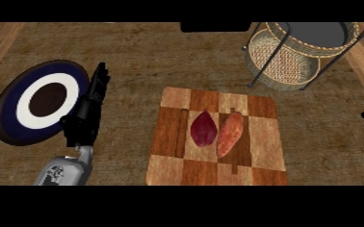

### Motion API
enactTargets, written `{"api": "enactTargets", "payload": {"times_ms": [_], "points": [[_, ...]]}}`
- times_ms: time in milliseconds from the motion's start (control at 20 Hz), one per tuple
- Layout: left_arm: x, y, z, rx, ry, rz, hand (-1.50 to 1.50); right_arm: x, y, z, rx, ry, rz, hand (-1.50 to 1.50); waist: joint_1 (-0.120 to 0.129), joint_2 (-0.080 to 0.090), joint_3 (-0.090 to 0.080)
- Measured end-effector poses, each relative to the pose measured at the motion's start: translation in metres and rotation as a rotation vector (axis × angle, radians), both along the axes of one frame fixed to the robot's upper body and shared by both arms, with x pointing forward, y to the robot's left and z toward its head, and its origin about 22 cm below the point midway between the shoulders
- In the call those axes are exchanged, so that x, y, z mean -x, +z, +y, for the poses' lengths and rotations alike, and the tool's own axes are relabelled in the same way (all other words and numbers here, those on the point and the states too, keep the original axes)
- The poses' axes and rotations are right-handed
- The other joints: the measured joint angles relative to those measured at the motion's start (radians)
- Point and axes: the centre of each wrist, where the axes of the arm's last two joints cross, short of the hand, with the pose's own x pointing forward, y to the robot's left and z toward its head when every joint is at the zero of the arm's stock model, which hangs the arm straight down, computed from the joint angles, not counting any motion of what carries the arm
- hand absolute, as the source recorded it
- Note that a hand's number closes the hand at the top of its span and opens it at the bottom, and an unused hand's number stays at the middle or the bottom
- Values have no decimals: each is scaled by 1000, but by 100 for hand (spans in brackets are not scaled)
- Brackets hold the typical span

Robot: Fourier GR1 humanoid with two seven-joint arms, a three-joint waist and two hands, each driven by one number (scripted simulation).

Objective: Pick the sweet potato from the cutting board and place it in the tiered basket

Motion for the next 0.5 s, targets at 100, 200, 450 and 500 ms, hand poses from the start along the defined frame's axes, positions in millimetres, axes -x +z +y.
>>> {"api": "enactTargets", "payload": {"times_ms": [100, 200, 450, 500], "points": [[-1, 1, -2, 1, -1, 0, 0, 1, 27, 0, 191, 20, 7, -150, 0, 0, -1], [3, -2, -4, -1, -3, 3, 0, 2, 52, 4, 368, 28, 12, -150, 4, -1, -2], [0, 1, -10, -6, -12, -3, 0, 6, 97, 41, 696, 21, 45, -150, 20, 3, -2], [3, -1, -8, -7, -13, 0, 0, 7, 104, 48, 740, 17, 59, -150, 24, 3, -2]]}}
